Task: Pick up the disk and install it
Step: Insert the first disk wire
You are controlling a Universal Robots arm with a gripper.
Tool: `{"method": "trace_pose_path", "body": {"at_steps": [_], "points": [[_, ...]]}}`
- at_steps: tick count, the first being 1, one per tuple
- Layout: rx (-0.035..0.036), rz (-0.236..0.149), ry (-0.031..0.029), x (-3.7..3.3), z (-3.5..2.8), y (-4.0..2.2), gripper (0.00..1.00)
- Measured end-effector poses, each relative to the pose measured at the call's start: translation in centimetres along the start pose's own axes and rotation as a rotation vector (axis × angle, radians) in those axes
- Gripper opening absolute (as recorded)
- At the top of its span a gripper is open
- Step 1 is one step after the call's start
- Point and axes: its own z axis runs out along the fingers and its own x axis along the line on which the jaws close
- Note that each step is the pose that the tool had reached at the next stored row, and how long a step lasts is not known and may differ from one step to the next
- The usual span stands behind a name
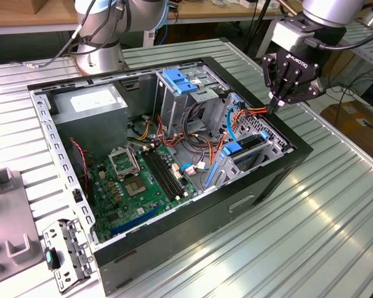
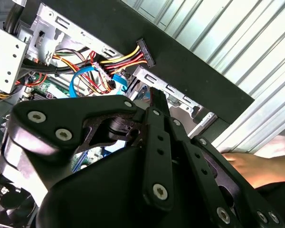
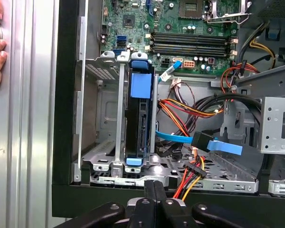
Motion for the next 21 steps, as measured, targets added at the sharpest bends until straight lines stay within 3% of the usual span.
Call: {"method": "trace_pose_path", "body": {"at_steps": [12,18,21], "points": [[0.0002,-0.007,-0.0002,0.00,0.00,0.00,0.11],[0.0031,-0.106,-0.0021,0.00,0.01,-0.04,0.11],[0.0035,-0.115,-0.0025,-0.30,0.04,-0.73,0.11]]}}
